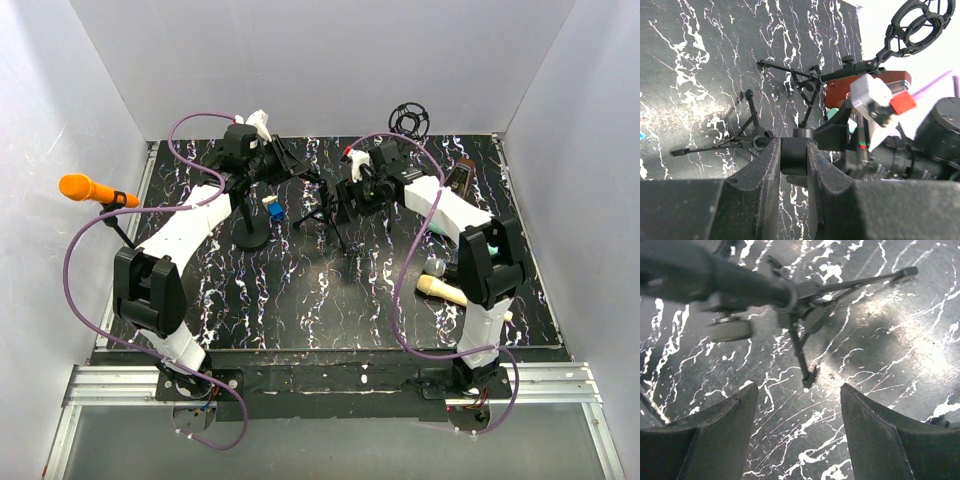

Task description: Remove the microphone from the stand

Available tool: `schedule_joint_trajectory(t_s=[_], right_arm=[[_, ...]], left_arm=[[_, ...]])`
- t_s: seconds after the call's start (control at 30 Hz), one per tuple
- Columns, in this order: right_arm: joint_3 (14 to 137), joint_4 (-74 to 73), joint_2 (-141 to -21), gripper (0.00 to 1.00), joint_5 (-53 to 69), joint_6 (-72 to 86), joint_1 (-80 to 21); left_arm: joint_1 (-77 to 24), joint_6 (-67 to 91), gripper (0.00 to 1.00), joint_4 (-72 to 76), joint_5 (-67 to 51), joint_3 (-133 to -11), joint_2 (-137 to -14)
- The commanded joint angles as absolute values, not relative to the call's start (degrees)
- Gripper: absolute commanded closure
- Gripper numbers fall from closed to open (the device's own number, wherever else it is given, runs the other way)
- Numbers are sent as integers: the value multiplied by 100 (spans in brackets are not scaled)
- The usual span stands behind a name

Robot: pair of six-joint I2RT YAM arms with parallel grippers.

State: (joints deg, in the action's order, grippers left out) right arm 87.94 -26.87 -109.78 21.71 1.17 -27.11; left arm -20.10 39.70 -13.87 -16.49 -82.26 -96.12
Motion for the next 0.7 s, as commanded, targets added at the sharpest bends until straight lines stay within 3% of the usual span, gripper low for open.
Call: schedule_joint_trajectory(t_s=[0.0,0.4,0.67], right_arm=[[8727,-2611,-10398,26,2873,-396,-2742],[9896,-2338,-11082,29,2374,379,-2742],[9274,-2487,-11127,31,1881,-175,-2742]], left_arm=[[-1951,3885,100,-1714,-1529,-8059,-9527],[-1951,3894,100,-1670,-1547,-8007,-9483],[-1960,3858,100,-1661,-1547,-8007,-9492]])
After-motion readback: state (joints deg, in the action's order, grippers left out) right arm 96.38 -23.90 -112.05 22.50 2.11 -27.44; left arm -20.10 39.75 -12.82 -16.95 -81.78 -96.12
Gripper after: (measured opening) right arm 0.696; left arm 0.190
